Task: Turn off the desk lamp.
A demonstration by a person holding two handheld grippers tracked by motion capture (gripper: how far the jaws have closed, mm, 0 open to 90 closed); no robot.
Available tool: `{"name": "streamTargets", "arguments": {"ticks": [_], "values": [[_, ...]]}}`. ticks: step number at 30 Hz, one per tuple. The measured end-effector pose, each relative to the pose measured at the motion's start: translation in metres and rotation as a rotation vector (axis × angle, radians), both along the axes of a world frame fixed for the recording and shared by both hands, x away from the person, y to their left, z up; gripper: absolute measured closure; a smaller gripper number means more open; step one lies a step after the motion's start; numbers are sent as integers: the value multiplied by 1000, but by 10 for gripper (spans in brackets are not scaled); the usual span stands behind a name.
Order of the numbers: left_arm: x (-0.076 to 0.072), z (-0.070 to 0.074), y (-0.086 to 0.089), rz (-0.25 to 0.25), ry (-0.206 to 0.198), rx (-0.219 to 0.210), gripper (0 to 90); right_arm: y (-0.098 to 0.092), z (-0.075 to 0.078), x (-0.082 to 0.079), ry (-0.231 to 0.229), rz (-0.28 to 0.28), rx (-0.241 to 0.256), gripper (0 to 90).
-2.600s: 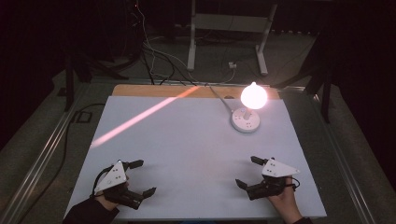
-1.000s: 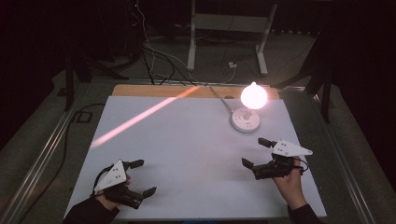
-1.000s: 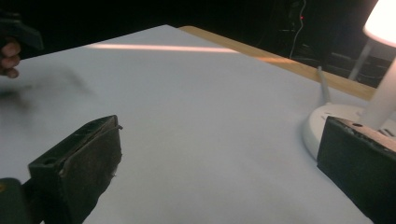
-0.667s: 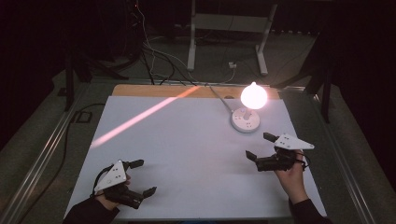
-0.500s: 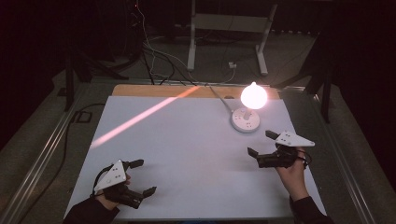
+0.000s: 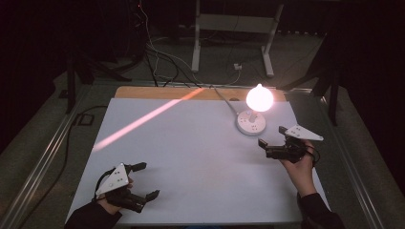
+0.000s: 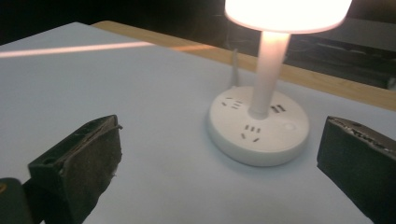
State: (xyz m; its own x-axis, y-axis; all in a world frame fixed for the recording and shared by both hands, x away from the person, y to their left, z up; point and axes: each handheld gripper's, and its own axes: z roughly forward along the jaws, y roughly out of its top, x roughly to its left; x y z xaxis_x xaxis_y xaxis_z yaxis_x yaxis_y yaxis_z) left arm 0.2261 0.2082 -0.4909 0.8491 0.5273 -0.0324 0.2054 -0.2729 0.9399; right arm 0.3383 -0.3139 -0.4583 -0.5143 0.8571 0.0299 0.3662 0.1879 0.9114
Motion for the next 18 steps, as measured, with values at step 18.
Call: {"name": "streamTargets", "arguments": {"ticks": [18], "values": [[0, -1, 0, 1, 3, 3, 6, -14, -4, 31, 39, -117, 14, 5]]}}
